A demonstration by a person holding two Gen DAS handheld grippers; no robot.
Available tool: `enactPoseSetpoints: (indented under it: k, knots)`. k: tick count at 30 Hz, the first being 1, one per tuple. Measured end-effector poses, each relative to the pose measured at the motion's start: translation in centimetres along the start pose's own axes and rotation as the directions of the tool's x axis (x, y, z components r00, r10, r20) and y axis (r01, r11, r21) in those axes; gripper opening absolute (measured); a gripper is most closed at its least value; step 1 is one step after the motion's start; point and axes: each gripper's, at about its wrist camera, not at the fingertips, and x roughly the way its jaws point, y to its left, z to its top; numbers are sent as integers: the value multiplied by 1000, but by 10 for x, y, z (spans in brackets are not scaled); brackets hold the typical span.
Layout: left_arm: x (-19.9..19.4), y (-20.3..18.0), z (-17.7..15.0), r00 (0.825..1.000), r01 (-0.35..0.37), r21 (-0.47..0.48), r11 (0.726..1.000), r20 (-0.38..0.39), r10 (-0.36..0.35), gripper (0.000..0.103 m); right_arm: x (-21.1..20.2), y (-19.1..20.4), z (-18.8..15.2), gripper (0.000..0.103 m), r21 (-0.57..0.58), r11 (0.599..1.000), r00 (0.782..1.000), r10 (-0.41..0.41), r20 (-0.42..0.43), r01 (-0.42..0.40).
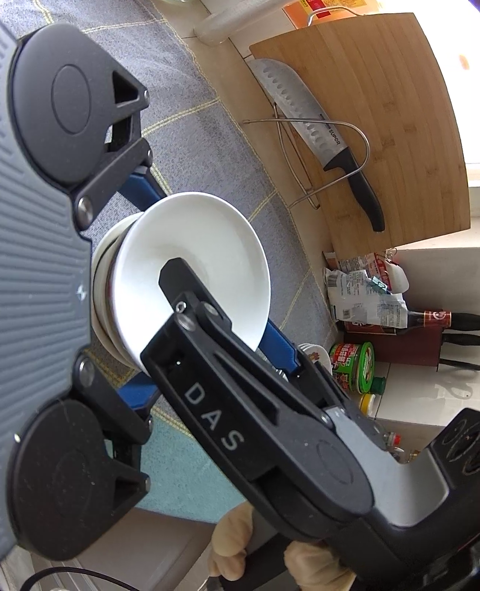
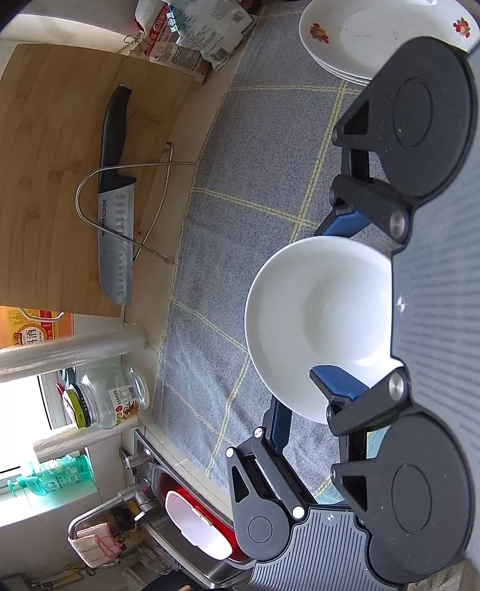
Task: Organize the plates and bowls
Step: 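Lower the pink-flowered bowl onto the nested white bowls with the right gripper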
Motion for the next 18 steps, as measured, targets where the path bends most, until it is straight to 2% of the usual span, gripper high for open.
enactPoseSetpoints:
  k: [11,18]
  knots:
    - [1,1,0,1000,4,-4,1000,-2,-4,92,1,-1,-1,77,2,1000,1000,0,4,0]
    - [5,2,-2,1000,14,-2,1000,-14,-14,97,3,-1,-3,79,5,1000,1000,5,4,-5]
